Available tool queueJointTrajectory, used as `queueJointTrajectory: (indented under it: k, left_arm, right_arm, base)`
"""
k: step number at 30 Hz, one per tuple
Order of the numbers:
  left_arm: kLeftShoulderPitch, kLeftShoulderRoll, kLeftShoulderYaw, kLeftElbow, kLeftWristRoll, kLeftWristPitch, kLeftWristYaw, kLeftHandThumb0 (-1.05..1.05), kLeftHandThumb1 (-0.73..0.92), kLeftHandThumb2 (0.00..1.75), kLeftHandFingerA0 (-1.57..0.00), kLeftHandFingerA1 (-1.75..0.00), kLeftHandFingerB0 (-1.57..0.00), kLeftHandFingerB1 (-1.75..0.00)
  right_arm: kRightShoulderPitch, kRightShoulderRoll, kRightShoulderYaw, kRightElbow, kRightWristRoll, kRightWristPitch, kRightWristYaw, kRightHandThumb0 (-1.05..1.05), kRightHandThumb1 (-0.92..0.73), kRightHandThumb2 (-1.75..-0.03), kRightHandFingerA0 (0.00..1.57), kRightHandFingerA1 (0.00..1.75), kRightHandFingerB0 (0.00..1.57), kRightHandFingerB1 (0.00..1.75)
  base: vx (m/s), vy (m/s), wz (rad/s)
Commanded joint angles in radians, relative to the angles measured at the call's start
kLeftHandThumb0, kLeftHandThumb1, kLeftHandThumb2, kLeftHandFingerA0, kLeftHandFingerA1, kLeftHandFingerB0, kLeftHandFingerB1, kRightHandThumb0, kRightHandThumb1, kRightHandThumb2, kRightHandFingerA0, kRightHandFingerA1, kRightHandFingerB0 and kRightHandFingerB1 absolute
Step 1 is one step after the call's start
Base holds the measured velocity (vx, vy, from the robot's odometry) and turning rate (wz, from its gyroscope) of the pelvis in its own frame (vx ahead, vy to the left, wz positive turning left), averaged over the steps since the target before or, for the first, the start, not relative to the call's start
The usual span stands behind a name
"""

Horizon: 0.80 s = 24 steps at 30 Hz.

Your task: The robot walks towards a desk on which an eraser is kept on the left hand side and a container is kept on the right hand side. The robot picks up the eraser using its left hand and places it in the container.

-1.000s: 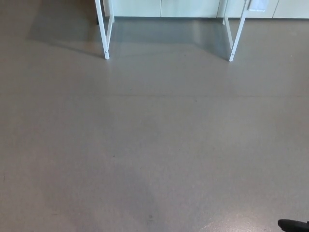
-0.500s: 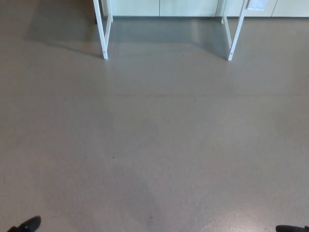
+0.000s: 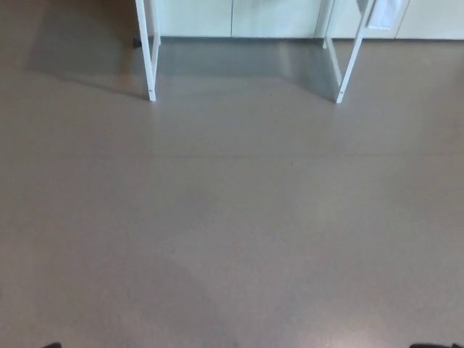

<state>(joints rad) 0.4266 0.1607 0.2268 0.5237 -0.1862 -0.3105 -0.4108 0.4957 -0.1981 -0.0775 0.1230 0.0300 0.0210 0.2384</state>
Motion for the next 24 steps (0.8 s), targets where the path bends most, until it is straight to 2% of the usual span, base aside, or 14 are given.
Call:
queueJointTrajectory:
  k: [1, 8, 19, 20, 21, 22, 24]
  left_arm:
    - [0.012, 0.001, -0.014, -0.009, 0.026, -0.05, 0.021, -0.4, 0.54, 0.67, -0.27, -0.36, -0.25, -0.35]
    - [0.011, 0.009, -0.022, -0.011, 0.033, -0.052, 0.029, -0.39, 0.54, 0.66, -0.27, -0.36, -0.25, -0.35]
    - [0.022, 0.006, -0.025, -0.011, 0.032, -0.048, 0.03, -0.4, 0.53, 0.67, -0.29, -0.37, -0.28, -0.36]
    - [0.018, 0.005, -0.025, -0.003, 0.033, -0.053, 0.032, -0.4, 0.53, 0.66, -0.3, -0.37, -0.29, -0.37]
    - [0.019, 0.004, -0.026, -0.002, 0.034, -0.053, 0.034, -0.33, 0.56, 0.58, -0.34, -0.32, -0.31, -0.31]
    - [0.021, 0.003, -0.027, -0.006, 0.036, -0.051, 0.035, -0.41, 0.51, 0.68, -0.3, -0.38, -0.3, -0.39]
    - [0.028, 0.004, -0.034, -0.012, 0.045, -0.053, 0.041, -0.42, 0.51, 0.69, -0.3, -0.38, -0.29, -0.39]
  right_arm:
    - [-0.006, -0.019, -0.004, 0.006, -0.01, -0.033, -0.001, -0.33, -0.46, -0.53, 0.65, 0.55, 0.49, 0.48]
    - [-0.01, -0.021, 0.001, 0.001, -0.018, -0.029, -0.004, -0.34, -0.47, -0.53, 0.67, 0.56, 0.48, 0.49]
    - [-0.008, -0.029, 0.013, -0.007, -0.025, -0.026, -0.006, -0.33, -0.48, -0.53, 0.67, 0.55, 0.48, 0.48]
    - [-0.012, -0.029, 0.013, -0.002, -0.022, -0.03, -0.003, -0.33, -0.48, -0.53, 0.67, 0.56, 0.48, 0.49]
    - [-0.012, -0.03, 0.013, 0.0, -0.025, -0.033, -0.004, -0.33, -0.48, -0.53, 0.68, 0.56, 0.48, 0.49]
    - [-0.011, -0.031, 0.013, -0.002, -0.024, -0.031, -0.004, -0.34, -0.48, -0.53, 0.68, 0.56, 0.47, 0.49]
    - [-0.01, -0.032, 0.015, -0.002, -0.03, -0.035, -0.008, -0.34, -0.48, -0.53, 0.69, 0.56, 0.48, 0.48]
  base:
    - [0.12, 0.149, 0.0]
    - [0.16, 0.025, 0.09]
    - [0.17, -0.166, 0.08]
    - [0.22, -0.027, -0.07]
    - [0.19, 0.015, -0.12]
    - [0.21, 0.049, -0.15]
    - [0.19, 0.098, -0.2]
